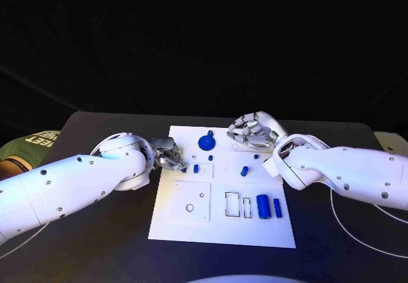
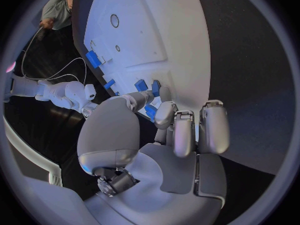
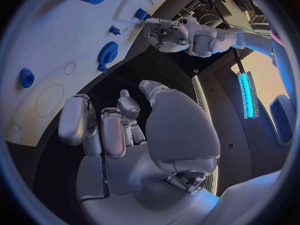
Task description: Assemble the parts on the task board
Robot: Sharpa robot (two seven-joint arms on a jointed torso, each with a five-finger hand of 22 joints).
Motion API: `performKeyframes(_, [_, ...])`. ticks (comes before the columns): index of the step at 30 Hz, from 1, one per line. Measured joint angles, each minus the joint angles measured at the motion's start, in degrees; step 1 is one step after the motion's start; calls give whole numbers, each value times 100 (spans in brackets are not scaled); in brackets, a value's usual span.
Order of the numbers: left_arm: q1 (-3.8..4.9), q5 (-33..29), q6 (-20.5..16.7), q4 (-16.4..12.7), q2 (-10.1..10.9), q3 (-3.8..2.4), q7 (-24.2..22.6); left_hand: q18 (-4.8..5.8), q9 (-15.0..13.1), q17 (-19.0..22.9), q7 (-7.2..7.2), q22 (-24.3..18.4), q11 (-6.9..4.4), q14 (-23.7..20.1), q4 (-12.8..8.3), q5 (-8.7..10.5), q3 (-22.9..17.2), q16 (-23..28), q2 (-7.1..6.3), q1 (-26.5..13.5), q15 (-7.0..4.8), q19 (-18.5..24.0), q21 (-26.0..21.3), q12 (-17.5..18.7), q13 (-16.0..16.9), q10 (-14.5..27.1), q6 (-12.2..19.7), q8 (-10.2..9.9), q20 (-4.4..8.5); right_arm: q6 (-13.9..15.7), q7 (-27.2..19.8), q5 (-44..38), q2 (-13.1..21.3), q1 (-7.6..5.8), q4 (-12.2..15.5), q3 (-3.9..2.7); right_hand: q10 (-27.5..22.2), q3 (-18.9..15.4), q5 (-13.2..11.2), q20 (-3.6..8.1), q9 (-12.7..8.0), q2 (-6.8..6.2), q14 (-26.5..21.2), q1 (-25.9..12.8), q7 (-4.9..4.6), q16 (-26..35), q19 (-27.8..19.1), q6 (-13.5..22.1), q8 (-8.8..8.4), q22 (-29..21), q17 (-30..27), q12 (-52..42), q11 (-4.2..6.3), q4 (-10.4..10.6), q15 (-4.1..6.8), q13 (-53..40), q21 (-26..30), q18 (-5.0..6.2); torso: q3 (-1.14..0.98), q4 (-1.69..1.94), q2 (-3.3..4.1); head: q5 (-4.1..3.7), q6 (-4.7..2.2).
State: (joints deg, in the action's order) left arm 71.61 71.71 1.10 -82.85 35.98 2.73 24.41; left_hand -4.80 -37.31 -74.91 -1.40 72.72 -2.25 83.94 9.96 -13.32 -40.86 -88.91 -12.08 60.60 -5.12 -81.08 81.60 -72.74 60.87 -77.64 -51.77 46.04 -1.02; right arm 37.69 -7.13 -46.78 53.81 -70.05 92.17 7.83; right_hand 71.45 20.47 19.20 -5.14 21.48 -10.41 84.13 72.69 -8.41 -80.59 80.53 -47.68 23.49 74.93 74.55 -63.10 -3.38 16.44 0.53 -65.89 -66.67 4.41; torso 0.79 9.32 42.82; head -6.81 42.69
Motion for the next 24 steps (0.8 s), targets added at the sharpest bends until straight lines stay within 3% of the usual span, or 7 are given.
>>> performKeyframes(9, [1,-26,30,13,-12,-1,41,0,6,0,9,45,-20,0,119,-1,150,-24,-29,-30,0,-21,26,-21,73,-20,-8,0,21,1,-1,1,2,0,2,0,0,0,0,0,-5,0,0,-46,0,0,0,0,0,0,-1,0,0,0,0,12,0,0,-1,-2,2,-9,22])
performKeyframes(11, [1,-30,39,13,-15,-1,52,90,6,0,9,56,-20,0,118,0,150,-24,-29,-30,0,-21,26,-47,85,-20,-8,0,21,2,-1,2,5,0,5,0,0,0,11,0,-5,0,0,-46,0,0,0,0,0,-1,-1,0,0,0,0,12,0,0,0,-2,2,-9,27])
performKeyframes(24, [-1,-44,59,2,-20,-1,86,90,15,0,10,94,-41,20,167,0,230,-50,-12,-48,-20,-21,50,-72,140,-41,-48,0,21,3,-5,3,17,0,18,0,0,0,22,0,-5,0,0,-46,0,0,0,0,0,-2,-2,0,0,0,0,12,0,0,1,1,3,-17,38])
